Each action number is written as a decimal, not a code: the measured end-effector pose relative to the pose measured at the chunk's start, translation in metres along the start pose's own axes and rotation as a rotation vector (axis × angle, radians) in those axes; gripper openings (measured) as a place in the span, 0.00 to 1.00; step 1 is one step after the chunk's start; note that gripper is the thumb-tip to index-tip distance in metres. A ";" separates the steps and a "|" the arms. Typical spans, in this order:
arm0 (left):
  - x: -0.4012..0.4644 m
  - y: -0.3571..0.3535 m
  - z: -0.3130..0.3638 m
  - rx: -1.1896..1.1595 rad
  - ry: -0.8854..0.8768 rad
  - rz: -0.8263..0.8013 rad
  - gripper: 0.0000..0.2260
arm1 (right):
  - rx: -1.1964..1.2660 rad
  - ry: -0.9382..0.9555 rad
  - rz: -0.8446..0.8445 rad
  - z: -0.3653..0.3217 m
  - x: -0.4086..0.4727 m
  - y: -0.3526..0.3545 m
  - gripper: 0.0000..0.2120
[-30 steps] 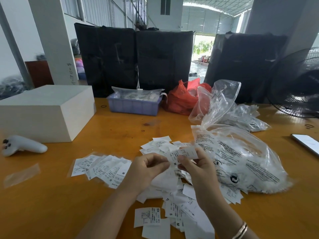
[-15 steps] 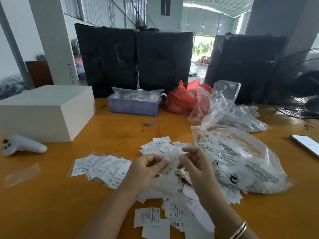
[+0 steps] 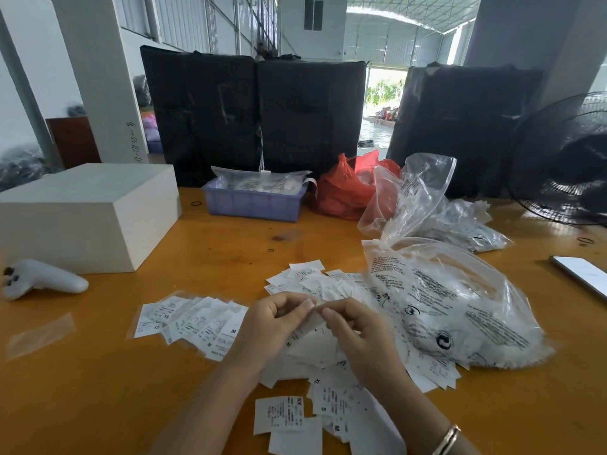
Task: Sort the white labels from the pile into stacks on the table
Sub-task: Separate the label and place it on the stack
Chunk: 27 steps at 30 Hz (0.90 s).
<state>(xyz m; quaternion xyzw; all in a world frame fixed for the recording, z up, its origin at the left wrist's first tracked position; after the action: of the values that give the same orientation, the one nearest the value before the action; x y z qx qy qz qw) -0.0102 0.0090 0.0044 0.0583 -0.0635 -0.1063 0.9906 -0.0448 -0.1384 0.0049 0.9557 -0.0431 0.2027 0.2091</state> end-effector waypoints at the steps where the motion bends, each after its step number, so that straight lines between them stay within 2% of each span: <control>1: 0.000 0.001 -0.001 0.009 0.007 0.010 0.03 | -0.041 0.022 -0.009 -0.001 0.000 0.000 0.13; 3: 0.001 0.008 -0.002 0.029 0.033 0.078 0.02 | -0.105 0.049 0.010 -0.001 0.003 0.003 0.13; 6: 0.004 0.024 -0.004 0.134 0.067 0.238 0.03 | -0.212 0.079 0.140 0.002 0.010 0.017 0.10; 11: 0.008 0.055 -0.005 0.609 0.106 0.331 0.06 | -0.529 0.150 0.408 0.008 0.023 0.059 0.11; 13: 0.008 0.063 -0.006 0.838 0.165 0.374 0.03 | -0.602 0.053 0.444 0.014 0.027 0.076 0.14; 17: 0.009 0.064 -0.012 1.185 0.202 0.412 0.16 | -0.722 -0.272 0.345 0.036 0.032 0.097 0.20; 19: 0.010 0.060 -0.011 1.228 0.168 0.429 0.18 | -0.789 -0.436 0.247 0.048 0.032 0.100 0.22; 21: 0.010 0.055 -0.010 1.224 0.129 0.431 0.17 | -0.825 -0.489 0.204 0.056 0.031 0.099 0.22; 27: 0.008 0.036 -0.010 1.183 -0.003 0.371 0.14 | -0.814 -0.382 0.297 0.055 0.031 0.100 0.20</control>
<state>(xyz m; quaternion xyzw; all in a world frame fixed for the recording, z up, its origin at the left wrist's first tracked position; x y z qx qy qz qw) 0.0067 0.0434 -0.0002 0.5854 -0.1219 0.1209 0.7923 -0.0131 -0.2517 0.0102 0.7997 -0.2930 0.0176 0.5237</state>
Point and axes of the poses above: each hand's wrist, its own x-axis towards the middle knuckle, its own y-axis out of the back of the hand, z = x × y, the point moved 2 cm from there along x, towards the middle knuckle, and after that the axes turned 4 degrees about -z, right-handed, at the moved point
